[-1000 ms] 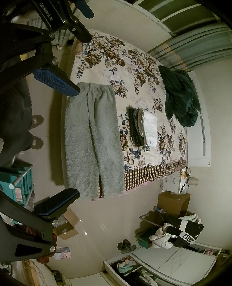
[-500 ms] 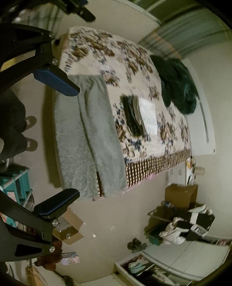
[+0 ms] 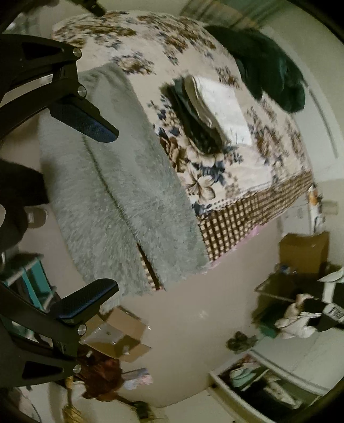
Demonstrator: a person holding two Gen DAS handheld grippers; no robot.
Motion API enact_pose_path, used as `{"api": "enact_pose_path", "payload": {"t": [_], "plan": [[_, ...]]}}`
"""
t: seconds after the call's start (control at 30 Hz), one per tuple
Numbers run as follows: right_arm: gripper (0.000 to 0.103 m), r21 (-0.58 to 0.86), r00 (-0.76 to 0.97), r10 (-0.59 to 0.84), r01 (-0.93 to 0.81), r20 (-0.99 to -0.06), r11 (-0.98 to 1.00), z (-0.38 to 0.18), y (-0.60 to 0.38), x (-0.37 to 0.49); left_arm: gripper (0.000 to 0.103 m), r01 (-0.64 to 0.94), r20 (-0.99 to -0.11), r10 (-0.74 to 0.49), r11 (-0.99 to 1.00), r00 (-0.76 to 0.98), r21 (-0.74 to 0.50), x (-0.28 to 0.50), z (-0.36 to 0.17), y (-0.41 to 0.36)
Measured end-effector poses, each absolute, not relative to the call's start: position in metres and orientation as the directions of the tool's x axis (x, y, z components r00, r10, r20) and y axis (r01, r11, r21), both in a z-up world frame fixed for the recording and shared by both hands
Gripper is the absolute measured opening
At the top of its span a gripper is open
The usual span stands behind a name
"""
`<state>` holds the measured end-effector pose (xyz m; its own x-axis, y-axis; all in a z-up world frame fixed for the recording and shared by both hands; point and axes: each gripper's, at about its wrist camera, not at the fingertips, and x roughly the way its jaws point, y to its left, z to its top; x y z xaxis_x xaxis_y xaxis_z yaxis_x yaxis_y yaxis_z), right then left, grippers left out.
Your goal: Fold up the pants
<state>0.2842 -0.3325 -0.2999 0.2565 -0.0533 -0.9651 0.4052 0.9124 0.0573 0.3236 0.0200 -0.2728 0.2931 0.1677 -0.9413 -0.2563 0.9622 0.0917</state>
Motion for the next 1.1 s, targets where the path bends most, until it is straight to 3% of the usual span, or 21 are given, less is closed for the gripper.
{"api": "enact_pose_path", "payload": {"t": [0.13,0.3,0.37,0.43,0.53,0.6,0.63,0.67,0.73,0.8,0.83,0.93,0.97,1.1], "plan": [[0.103,0.073,0.17,-0.016,0.506,-0.985,0.859,-0.391,-0.341,0.357,0.103,-0.302,-0.969,0.162,0.948,0.184,0.102,0.377,-0.352,0.035],[0.103,0.04,0.083,-0.012,0.593,-0.996,0.804,-0.496,-0.347,0.428,0.1,-0.467,-0.999,0.047,0.884,0.022,0.032,0.436,-0.469,0.072],[0.103,0.002,0.042,-0.029,0.615,-0.999,0.788,-0.538,-0.35,0.453,0.095,-0.551,-1.0,-0.016,0.835,-0.026,0.001,0.45,-0.512,0.088],[0.103,-0.045,-0.005,-0.053,0.621,-0.999,0.783,-0.571,-0.357,0.469,0.084,-0.644,-0.994,-0.088,0.764,-0.058,-0.03,0.457,-0.547,0.105],[0.103,-0.093,-0.062,-0.07,0.628,-0.996,0.773,-0.611,-0.366,0.486,0.078,-0.759,-0.983,-0.18,0.643,-0.023,-0.1,0.452,-0.58,0.127],[0.103,-0.101,-0.081,-0.063,0.644,-0.995,0.759,-0.631,-0.377,0.493,0.057,-0.788,-0.986,-0.168,0.605,0.009,-0.11,0.445,-0.589,0.135],[0.103,-0.107,-0.093,-0.062,0.651,-0.994,0.752,-0.641,-0.382,0.497,0.041,-0.793,-0.987,-0.158,0.598,0.02,-0.112,0.441,-0.589,0.135],[0.103,-0.109,-0.101,-0.057,0.659,-0.993,0.744,-0.651,-0.386,0.502,0.016,-0.796,-0.99,-0.139,0.595,0.035,-0.112,0.436,-0.586,0.135],[0.101,-0.106,-0.114,-0.039,0.674,-0.993,0.731,-0.667,-0.394,0.508,0.006,-0.77,-0.989,-0.094,0.621,0.115,-0.148,0.425,-0.571,0.131],[0.089,-0.099,-0.132,-0.013,0.671,-0.991,0.735,-0.683,-0.398,0.516,0.005,-0.733,-0.981,-0.084,0.655,0.172,-0.185,0.413,-0.559,0.125],[0.078,-0.1,-0.147,0.0,0.668,-0.989,0.738,-0.692,-0.399,0.519,0.005,-0.714,-0.976,-0.09,0.669,0.199,-0.208,0.406,-0.552,0.122],[0.041,-0.075,-0.127,0.013,0.662,-0.992,0.746,-0.696,-0.404,0.517,0.005,-0.676,-0.958,-0.097,0.69,0.27,-0.26,0.38,-0.529,0.117],[0.018,-0.064,-0.113,0.015,0.661,-0.993,0.748,-0.693,-0.406,0.514,0.004,-0.666,-0.952,-0.099,0.694,0.291,-0.276,0.372,-0.524,0.121],[0.009,0.036,-0.011,0.058,0.665,-0.998,0.746,-0.664,-0.425,0.482,0.004,-0.628,-0.92,-0.113,0.699,0.375,-0.342,0.332,-0.497,0.13]]}}
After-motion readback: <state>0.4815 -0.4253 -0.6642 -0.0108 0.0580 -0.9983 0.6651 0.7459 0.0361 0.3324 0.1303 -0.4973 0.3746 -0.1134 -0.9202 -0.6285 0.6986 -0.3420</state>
